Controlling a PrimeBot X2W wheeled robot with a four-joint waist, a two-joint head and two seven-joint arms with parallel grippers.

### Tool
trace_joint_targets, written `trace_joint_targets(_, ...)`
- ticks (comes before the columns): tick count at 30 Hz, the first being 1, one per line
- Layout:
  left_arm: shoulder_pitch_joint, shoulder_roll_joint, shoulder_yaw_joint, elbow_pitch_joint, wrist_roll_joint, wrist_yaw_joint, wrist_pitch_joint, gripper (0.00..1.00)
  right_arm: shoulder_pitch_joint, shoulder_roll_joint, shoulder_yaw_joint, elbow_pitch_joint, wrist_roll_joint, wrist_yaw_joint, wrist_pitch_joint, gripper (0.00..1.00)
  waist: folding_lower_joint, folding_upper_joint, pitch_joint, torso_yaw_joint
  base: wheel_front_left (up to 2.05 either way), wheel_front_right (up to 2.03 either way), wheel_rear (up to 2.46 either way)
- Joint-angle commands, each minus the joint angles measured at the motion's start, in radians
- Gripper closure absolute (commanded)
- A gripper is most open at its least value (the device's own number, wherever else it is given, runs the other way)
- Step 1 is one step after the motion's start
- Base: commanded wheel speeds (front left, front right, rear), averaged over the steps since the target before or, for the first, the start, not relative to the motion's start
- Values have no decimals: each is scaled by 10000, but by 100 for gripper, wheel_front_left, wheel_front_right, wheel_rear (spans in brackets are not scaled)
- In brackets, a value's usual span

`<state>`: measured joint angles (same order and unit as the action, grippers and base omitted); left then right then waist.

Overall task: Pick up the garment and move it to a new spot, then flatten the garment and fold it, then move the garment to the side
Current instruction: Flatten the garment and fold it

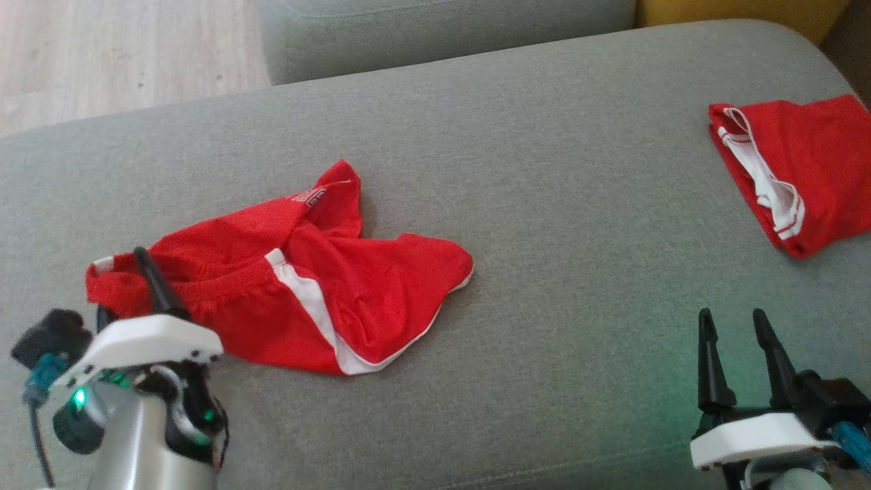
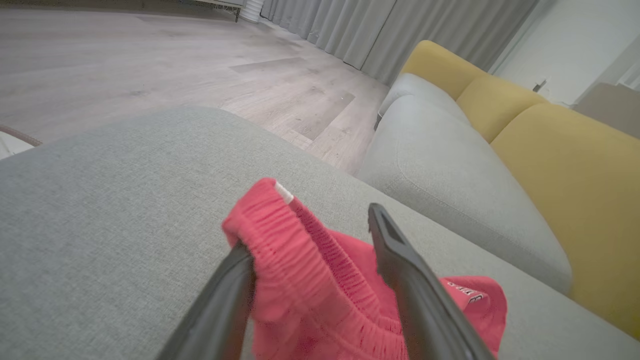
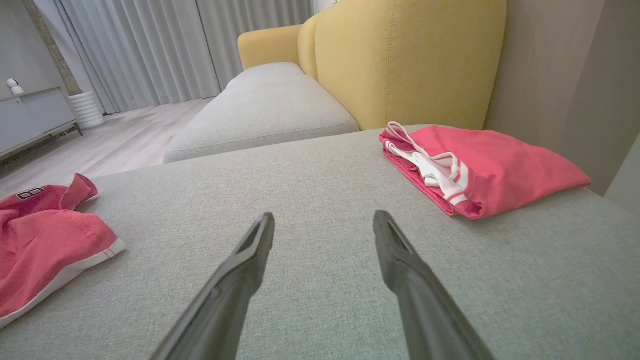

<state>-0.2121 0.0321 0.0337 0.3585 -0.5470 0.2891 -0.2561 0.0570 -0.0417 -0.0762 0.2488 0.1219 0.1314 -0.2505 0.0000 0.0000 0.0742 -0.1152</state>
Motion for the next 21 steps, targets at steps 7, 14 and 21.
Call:
trace_joint_targets(7,190,348,-887,-871,1806,88,-56,0,122,-85,226,-277,-100,-7,-113,0,0,0,-134,259,0,0,0)
trace_joint_targets(14,26,1040,-1882,-1885,3552,824,887,0,141,-85,435,-280,-128,-7,-113,0,0,0,-184,108,0,0,0)
trace_joint_targets(21,-90,1398,-2028,-3785,4018,1155,2022,0,266,-85,410,-298,-162,-7,-113,0,0,0,-149,-183,0,0,0)
